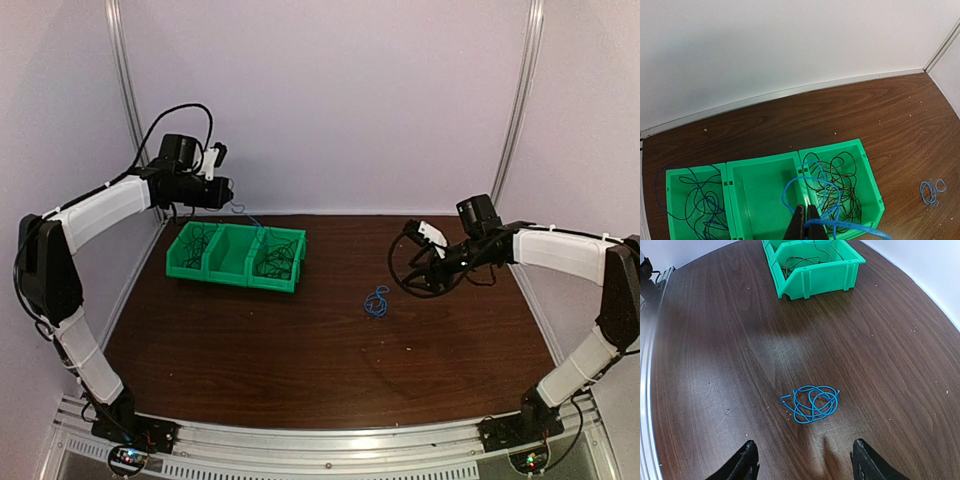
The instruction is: Untangle the cables
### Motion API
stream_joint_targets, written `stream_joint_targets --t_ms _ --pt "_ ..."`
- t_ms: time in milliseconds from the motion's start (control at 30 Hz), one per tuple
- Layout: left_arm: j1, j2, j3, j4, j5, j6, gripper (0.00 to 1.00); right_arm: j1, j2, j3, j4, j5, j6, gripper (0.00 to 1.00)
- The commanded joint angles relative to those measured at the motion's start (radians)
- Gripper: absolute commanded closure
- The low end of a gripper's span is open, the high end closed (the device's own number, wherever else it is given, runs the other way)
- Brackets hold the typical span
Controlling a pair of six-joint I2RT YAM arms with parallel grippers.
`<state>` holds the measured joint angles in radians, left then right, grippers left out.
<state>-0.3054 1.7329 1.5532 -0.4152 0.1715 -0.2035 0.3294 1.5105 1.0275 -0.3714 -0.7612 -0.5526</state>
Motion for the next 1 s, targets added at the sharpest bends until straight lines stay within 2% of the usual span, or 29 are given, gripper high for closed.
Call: stream_joint_targets --t_ms 0,367,633,800,967 --pt "0.012 -0.041 0.008 0.083 0.014 -0.005 1.00 -0.003 0.010 -0.004 0.013 0.013 -0.009 0.35" --pt "0.018 -0.097 0.046 0.065 0.014 0.026 1.00 -0.003 0.022 0.002 0.006 0.008 -0.009 0.35" --pt "0.019 -0.074 -0.019 0.180 0.266 -0.027 1.00 -0.003 0.005 -0.001 0.003 0.013 -0.007 0.35" --pt "0.019 -0.063 0.019 0.138 0.168 -0.015 1.00 -0.003 0.002 -0.001 0.002 0.015 -0.007 0.35" --pt "0.024 -0.047 0.027 0.121 0.156 0.005 1.00 -0.003 0.007 -0.001 0.000 0.016 -0.007 0.35"
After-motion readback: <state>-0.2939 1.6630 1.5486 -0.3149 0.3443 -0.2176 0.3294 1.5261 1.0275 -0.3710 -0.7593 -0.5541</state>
